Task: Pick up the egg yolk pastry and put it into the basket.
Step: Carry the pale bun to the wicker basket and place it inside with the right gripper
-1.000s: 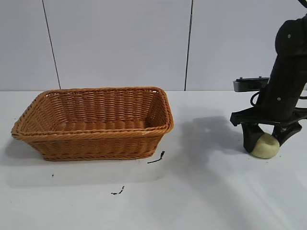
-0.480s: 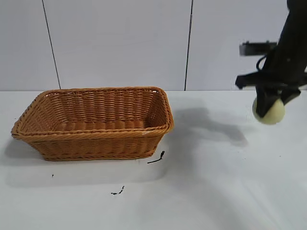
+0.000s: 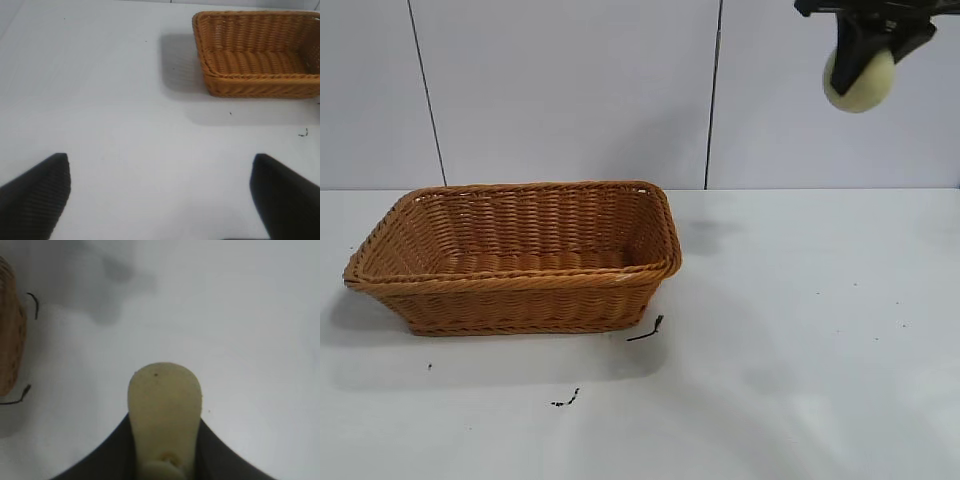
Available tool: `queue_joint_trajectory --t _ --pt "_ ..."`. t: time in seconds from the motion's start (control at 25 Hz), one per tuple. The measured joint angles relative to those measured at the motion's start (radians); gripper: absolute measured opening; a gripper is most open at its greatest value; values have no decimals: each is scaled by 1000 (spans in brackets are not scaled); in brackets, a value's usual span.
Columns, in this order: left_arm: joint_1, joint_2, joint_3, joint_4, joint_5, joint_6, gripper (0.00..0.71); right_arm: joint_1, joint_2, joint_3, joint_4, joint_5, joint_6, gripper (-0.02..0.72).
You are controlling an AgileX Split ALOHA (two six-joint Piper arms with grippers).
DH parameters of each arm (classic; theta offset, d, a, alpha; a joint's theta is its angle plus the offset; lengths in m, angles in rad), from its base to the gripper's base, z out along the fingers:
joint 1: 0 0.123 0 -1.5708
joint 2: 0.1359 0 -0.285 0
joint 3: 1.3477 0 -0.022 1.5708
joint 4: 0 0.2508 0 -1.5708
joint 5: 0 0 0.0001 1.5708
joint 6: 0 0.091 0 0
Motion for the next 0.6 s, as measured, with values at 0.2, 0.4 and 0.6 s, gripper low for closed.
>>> queue_joint_trajectory --t 0.2,0.4,0.6 --pt "0 0 0 0 0 0 696 164 120 -143 3 14 7 133" --pt "0 0 0 0 0 0 696 266 224 -173 4 -25 13 133" --pt "0 0 0 0 0 0 696 278 344 -173 2 -100 33 133"
